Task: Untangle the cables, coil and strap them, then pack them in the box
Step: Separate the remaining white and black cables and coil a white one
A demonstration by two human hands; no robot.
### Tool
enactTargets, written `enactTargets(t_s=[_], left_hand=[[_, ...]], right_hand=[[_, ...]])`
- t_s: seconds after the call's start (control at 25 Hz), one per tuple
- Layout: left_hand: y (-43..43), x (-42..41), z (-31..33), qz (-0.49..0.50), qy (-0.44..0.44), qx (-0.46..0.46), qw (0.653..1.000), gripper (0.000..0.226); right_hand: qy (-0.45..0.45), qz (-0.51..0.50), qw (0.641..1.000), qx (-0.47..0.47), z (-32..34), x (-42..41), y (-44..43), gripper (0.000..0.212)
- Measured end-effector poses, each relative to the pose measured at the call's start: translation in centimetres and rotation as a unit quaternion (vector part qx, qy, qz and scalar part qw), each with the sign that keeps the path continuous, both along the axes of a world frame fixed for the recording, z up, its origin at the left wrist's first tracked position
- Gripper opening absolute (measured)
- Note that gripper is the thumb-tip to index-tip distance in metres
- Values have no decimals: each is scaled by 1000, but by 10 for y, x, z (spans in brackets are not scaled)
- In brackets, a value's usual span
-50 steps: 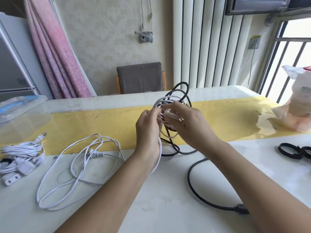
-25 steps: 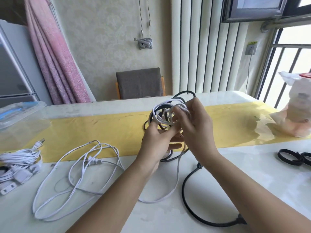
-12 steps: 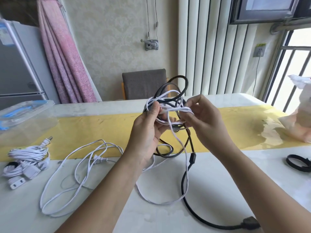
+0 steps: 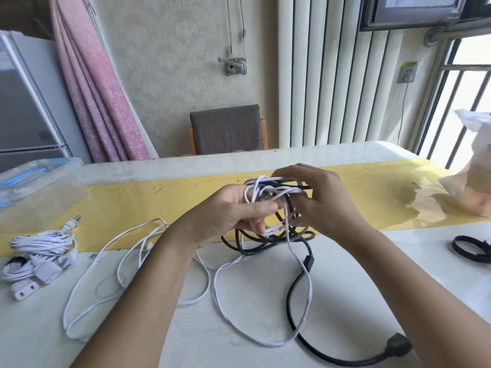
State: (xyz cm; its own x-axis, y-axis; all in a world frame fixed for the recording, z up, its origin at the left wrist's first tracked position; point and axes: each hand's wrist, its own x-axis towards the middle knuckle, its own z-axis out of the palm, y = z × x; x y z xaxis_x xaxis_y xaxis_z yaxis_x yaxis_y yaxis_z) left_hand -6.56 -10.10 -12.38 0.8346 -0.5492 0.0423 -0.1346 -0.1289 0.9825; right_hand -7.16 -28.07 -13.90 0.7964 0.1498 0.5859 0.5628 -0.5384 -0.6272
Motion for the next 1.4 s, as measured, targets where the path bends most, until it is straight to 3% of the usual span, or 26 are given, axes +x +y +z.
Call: enactTargets(t_s=[0.04, 0.12, 0.2, 0.24, 0.28, 0.32, 0.4, 0.44, 0.48, 0.56, 0.64, 0.72, 0.84, 0.88, 0.96, 1.04, 1.08, 1.16, 1.24, 1.32, 1.4], left_hand=[[0, 1, -2, 7, -22, 25, 999, 8], [-1, 8, -7, 157, -129, 83, 976, 4], [-6, 14, -15, 369, -251, 147, 883, 15], [-8, 15, -18, 421, -256, 168, 854, 23], [-9, 16, -22, 429, -212, 183, 859, 27], [-11, 18, -24, 396, -138, 175, 891, 25], [-17, 19, -27, 271, 25, 30, 962, 17], [-21, 18, -28, 231, 76, -71, 967, 12], [-22, 17, -26, 217, 89, -157, 959, 16], [-22, 18, -24, 223, 54, -230, 946, 43], [-22, 15, -22, 196, 11, -238, 951, 55], [-23, 11, -21, 164, -57, -226, 959, 44], [-25, 6, -15, 180, -119, -196, 957, 18], [-25, 6, -12, 179, -96, -201, 958, 20], [-19, 10, -8, 173, -5, -224, 959, 21], [-10, 15, -4, 166, 94, -187, 964, 22], [-5, 15, -3, 150, 139, -155, 966, 19], [6, 17, -4, 115, 196, -61, 972, 19], [16, 18, -10, 87, 193, 30, 977, 42], [21, 18, -11, 37, 225, 6, 974, 54], [22, 15, -10, -37, 234, -50, 970, 36]], right_hand=[[62, 6, 997, 54, 2, -1, 1, 28], [119, -2, 987, 105, 3, 0, 1, 14], [137, -24, 980, 143, 2, 2, 4, 16], [153, -27, 973, 170, 3, 1, 6, 17], [176, -16, 963, 203, 3, 0, 8, 14], [203, -6, 949, 241, 2, 0, 10, 12], [243, 22, 921, 303, 0, -3, 9, 12], [249, 42, 916, 313, 0, -3, 8, 11], [253, 61, 912, 317, 0, -1, 6, 13], [289, 76, 889, 347, 1, 4, 2, 25], [337, 70, 851, 397, -3, 10, -3, 21], [351, 63, 833, 423, -8, 13, -8, 25], [290, 78, 861, 410, -9, 15, -4, 26], [233, 83, 898, 363, -10, 14, -2, 34], [17, 37, 989, 143, -12, 10, 2, 52], [-169, 0, 985, -26, -15, 5, 12, 47], [-181, 5, 982, -42, -17, 3, 16, 46], [-87, 45, 995, 18, -15, -3, 25, 49], [72, 94, 988, 95, -7, -5, 27, 44], [219, 148, 954, 144, -1, -1, 19, 45], [309, 202, 911, 182, 1, 3, 11, 39]])
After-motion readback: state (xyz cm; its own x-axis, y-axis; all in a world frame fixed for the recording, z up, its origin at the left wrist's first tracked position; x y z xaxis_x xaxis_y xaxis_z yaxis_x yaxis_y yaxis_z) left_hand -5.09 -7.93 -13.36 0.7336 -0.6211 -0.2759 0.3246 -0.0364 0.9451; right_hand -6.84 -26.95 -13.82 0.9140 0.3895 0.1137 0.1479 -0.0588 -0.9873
